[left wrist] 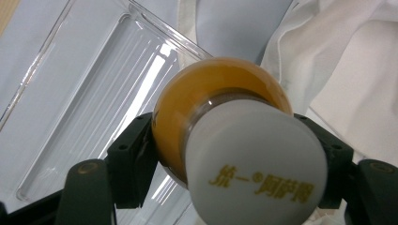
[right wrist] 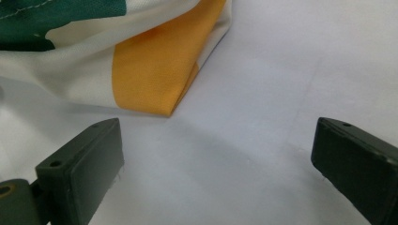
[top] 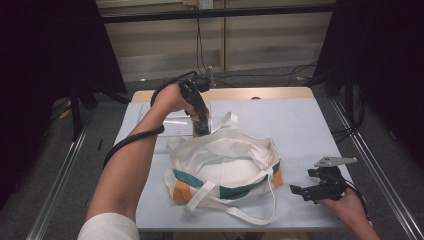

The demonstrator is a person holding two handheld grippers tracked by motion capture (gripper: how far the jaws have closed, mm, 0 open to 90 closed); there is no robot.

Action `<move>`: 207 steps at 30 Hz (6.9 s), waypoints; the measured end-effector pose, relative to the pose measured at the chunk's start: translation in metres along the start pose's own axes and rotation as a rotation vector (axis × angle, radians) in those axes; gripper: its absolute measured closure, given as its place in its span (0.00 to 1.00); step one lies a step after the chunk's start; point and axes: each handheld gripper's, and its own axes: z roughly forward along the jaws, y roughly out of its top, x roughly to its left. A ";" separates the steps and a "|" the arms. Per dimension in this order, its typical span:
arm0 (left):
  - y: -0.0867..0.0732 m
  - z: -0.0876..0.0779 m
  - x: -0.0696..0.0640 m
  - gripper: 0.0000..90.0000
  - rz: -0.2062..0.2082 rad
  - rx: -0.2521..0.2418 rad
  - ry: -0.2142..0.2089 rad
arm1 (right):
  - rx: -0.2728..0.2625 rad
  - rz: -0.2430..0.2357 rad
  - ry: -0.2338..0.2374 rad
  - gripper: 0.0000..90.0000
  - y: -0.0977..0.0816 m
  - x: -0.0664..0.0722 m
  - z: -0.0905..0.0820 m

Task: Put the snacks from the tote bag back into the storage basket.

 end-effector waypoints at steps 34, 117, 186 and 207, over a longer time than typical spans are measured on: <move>-0.003 0.015 0.000 0.34 0.019 0.002 -0.005 | -0.002 0.002 0.003 0.03 0.000 0.001 0.000; -0.025 0.022 0.006 0.13 -0.102 -0.095 -0.018 | -0.016 -0.002 0.002 0.03 0.002 0.002 -0.005; -0.092 0.002 -0.028 0.10 -0.116 -0.131 -0.033 | -0.011 -0.050 0.008 0.03 0.007 0.012 -0.004; -0.110 0.004 -0.041 0.11 -0.097 -0.142 -0.047 | -0.008 -0.056 0.011 0.03 0.009 0.014 -0.002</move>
